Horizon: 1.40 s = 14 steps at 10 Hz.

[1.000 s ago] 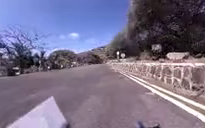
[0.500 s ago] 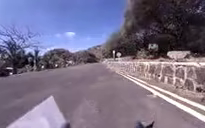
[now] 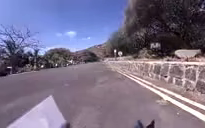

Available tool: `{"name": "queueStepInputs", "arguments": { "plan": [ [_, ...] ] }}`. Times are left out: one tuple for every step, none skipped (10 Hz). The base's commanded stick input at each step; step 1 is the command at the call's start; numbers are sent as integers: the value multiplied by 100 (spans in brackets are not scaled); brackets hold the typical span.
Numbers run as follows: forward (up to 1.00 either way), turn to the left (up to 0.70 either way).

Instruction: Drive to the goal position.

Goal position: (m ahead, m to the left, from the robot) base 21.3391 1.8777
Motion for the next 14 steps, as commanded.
{"name": "queueStepInputs", "arguments": {
  "plan": [
    [50, 0],
    [50, 0],
    [50, 0],
    [50, 0],
    [50, 0],
    [50, 0],
    [50, 0],
    [50, 0],
    [50, 0],
    [50, 0],
    [50, 0],
    [50, -50],
    [50, -50],
    [50, -45]
  ]
}}
